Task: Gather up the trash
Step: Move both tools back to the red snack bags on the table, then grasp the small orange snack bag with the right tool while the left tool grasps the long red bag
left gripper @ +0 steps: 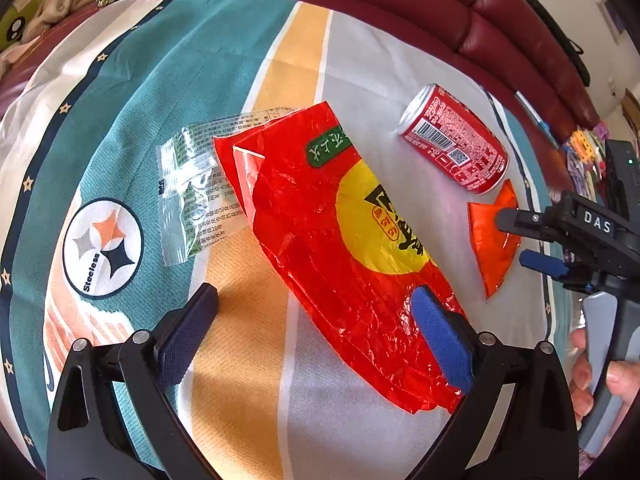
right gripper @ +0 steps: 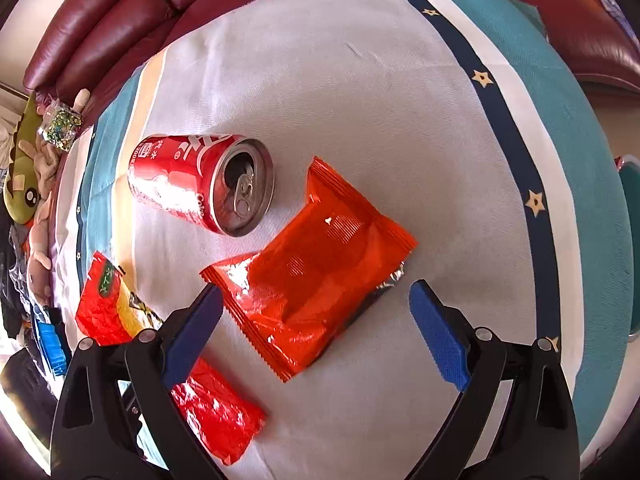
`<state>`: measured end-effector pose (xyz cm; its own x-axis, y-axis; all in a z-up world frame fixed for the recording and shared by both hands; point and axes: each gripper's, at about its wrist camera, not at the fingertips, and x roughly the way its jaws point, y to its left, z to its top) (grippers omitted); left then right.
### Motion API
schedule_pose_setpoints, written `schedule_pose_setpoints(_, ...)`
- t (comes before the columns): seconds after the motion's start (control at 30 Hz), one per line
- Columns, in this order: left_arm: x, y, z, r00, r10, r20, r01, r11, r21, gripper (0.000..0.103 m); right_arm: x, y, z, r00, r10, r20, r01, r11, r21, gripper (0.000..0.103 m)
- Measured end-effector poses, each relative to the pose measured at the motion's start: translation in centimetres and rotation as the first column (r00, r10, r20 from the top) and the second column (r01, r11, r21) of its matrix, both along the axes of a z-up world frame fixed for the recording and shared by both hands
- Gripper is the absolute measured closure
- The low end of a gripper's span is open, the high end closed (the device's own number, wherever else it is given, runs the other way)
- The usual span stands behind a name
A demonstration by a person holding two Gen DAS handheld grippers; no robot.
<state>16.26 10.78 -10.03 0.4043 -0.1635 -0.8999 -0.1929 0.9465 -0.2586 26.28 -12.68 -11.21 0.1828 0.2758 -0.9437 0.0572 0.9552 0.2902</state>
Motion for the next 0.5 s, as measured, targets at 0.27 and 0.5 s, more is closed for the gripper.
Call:
schedule_pose_setpoints(0.27,1.0,-0.7,0.0,1.0,-0.021,0.003,0.021,1.0,0.003,0.005,-0.6,1.4,0.1,0.991,0.088,0.104,-0.078,0.992,-0.098,0.035)
schedule_pose_setpoints(0.5,1.4,-2.5,0.0,0.998,-0.054,0.017,0.054,0.998,-0.006,0.005,-2.1,-0.4,0.9,0.988,0.128,0.086,-0.126,0.992,-0.019,0.087)
